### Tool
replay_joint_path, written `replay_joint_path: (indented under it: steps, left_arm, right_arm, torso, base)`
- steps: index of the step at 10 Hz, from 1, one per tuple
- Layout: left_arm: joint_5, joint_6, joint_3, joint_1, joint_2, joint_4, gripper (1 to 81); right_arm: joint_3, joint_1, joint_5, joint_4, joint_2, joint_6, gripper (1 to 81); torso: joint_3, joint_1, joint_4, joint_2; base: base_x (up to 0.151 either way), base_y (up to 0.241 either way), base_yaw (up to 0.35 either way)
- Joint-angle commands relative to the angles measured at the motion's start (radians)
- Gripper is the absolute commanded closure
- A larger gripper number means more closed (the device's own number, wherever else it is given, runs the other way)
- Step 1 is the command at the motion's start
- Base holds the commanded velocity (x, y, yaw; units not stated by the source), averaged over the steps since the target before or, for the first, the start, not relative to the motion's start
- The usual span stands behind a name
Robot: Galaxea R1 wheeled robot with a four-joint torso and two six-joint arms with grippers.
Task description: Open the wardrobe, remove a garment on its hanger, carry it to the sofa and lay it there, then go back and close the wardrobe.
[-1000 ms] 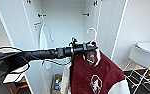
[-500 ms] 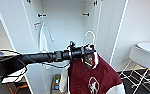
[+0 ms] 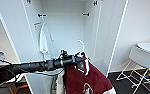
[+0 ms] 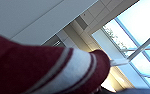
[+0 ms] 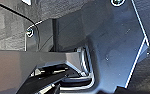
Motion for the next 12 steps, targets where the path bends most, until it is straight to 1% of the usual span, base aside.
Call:
replay_joint_path:
  steps: [1, 3, 11, 12]
  left_arm:
    - [-0.071, 0.03, 0.072, -0.166, -0.056, -0.026, 81.1]
    - [-0.071, 0.03, 0.085, -0.166, -0.076, -0.027, 81.1]
    - [-0.077, 0.031, 0.085, -0.155, -0.075, -0.026, 81.1]
    - [-0.081, 0.031, 0.085, -0.151, -0.073, -0.027, 81.1]
  right_arm:
    - [0.004, 0.031, -0.042, -0.001, 0.004, -0.001, 1.0]
    - [0.006, 0.031, -0.042, -0.001, 0.007, -0.001, 1.0]
    - [0.004, 0.03, -0.042, 0.002, 0.006, -0.001, 1.0]
    - [0.006, 0.028, -0.042, 0.001, 0.006, -0.001, 1.0]
  torso:
    - [0.0, 0.0, 0.0, 0.0]
    - [0.0, 0.0, 0.0, 0.0]
    - [0.0, 0.0, 0.0, 0.0]
    - [0.0, 0.0, 0.0, 0.0]
  base:
    - [0.0, 0.0, 0.0]
    - [0.0, 0.0, 0.0]
    - [0.0, 0.0, 0.0]
    - [-0.067, 0.0, 0.0]
